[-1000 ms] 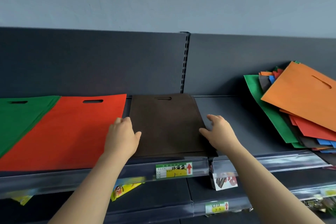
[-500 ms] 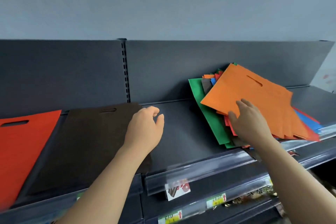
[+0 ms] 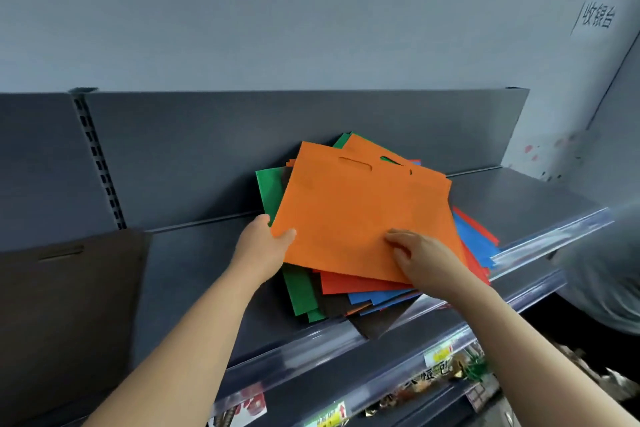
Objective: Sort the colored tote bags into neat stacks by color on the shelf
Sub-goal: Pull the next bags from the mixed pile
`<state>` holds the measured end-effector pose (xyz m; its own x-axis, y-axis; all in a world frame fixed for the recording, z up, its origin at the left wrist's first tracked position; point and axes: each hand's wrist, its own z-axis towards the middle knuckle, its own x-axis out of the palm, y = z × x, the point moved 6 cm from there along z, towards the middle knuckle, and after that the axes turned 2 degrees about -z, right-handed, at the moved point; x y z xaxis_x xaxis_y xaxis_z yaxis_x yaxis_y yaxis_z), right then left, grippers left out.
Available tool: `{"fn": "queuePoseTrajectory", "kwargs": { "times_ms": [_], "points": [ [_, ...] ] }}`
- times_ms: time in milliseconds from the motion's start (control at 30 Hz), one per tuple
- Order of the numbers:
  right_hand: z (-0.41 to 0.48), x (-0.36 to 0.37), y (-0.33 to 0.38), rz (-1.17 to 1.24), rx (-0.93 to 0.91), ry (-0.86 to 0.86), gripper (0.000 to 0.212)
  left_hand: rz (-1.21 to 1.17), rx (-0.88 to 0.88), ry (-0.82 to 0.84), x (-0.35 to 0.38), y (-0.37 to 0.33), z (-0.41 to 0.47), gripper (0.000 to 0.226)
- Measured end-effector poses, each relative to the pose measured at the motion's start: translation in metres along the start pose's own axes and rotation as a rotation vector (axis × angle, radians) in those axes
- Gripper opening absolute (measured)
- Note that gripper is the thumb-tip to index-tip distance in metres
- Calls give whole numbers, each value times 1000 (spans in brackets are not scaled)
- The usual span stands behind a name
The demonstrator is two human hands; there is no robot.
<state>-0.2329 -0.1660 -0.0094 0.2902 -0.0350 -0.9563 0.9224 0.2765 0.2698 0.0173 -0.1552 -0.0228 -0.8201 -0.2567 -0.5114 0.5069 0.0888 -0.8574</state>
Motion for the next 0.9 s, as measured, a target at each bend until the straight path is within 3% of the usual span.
{"fn": "queuePoseTrajectory", "kwargs": {
  "times_ms": [100, 233, 400, 500, 700, 800, 900],
  "points": [
    [4, -7, -9, 103, -1, -51, 35, -81, -9, -96, 2, -1, -2, 12],
    [13, -17, -44, 83, 197, -120, 23, -142, -5, -185, 1, -5, -8, 5],
    [15, -6, -40, 22, 67, -54, 24, -151, 3, -209, 5, -8, -10, 10],
    [10, -6, -30, 55, -51, -22, 36, -92, 6, -255, -1, -3, -8, 16],
    [4, -11, -28, 154, -148, -2, 37, -28, -51, -223, -4, 6, -5, 31],
    [6, -11, -35, 178, -91, -11, 36, 19, -78, -194, 0, 7, -3, 43],
    [7, -14, -46, 119, 63, -45, 43, -23, -117, -96, 7, 3, 2, 38]
  ]
}}
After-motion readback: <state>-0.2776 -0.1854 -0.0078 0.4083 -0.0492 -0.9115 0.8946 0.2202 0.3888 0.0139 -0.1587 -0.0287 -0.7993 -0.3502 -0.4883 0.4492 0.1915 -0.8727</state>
